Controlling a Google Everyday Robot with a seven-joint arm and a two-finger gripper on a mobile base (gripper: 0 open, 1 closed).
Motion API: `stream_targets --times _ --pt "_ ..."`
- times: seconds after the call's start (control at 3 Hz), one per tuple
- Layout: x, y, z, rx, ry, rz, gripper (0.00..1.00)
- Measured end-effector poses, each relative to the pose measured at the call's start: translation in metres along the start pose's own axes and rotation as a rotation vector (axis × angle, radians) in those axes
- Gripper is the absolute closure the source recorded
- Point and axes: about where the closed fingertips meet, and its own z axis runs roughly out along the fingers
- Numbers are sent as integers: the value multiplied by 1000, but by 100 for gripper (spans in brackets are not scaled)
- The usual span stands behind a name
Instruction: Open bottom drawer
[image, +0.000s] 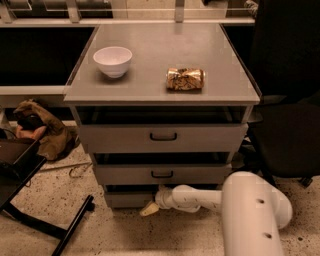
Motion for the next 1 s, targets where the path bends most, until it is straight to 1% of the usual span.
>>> stream_targets --times 0.33,0.67,1.0 --pt "32 2 23 -40 77 60 0" --pt "30 2 21 -40 77 60 0" --pt "31 8 14 -56 86 78 0"
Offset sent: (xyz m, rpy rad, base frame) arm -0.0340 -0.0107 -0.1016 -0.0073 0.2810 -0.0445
